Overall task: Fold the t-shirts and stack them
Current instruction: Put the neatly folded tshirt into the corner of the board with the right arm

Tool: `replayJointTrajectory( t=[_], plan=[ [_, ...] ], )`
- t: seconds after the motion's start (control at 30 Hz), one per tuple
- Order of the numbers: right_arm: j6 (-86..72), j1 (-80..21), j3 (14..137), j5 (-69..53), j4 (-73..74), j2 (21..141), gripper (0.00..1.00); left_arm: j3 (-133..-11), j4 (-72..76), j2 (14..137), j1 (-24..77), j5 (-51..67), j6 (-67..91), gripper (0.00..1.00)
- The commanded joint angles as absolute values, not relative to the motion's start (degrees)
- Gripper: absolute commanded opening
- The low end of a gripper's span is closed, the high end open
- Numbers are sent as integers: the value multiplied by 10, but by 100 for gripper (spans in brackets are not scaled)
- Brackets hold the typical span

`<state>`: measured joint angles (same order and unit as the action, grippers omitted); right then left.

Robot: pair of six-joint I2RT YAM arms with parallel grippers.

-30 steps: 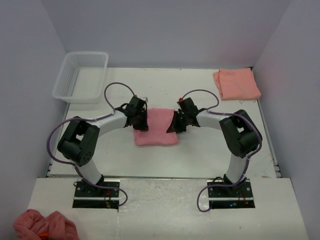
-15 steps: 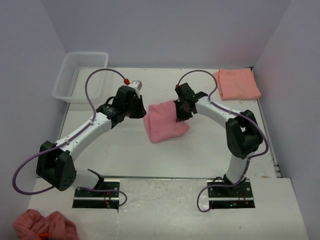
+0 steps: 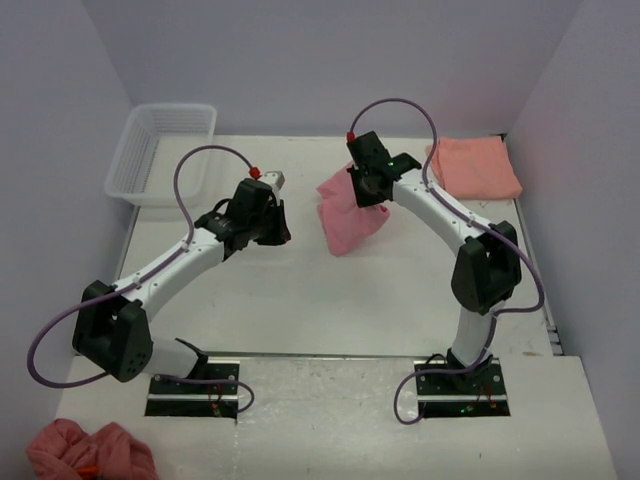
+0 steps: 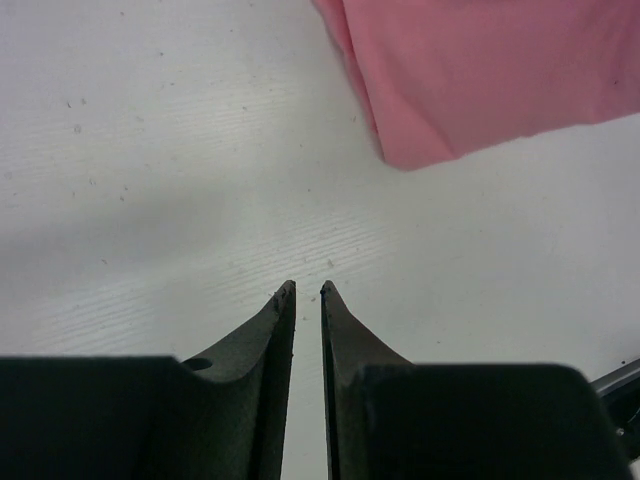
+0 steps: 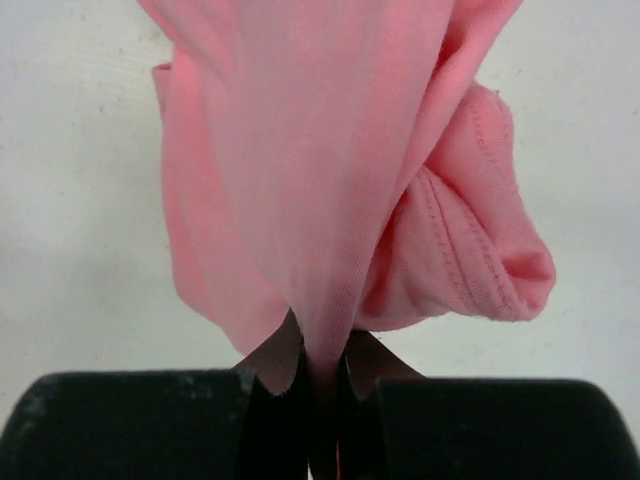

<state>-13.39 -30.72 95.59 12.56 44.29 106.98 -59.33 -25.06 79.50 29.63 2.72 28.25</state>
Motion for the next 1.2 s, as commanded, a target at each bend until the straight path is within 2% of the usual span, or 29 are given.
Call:
replayJointTrajectory(
  t=[0.0,0.57,0.87,1.17],
  plan=[
    [-98,-297,1012,182,460,1096,0,-590,-245,793,297,38,273,17],
    [-27,-152,1155,272,478,1186,0,-552,-239,760,309,67,278,17],
    [30,-118,1312,291,486,1263,0,-519,-220,760,312,91,275,17],
    [69,-85,1346,302,462,1284,0,-502,-221,765,312,104,258,16]
  ],
)
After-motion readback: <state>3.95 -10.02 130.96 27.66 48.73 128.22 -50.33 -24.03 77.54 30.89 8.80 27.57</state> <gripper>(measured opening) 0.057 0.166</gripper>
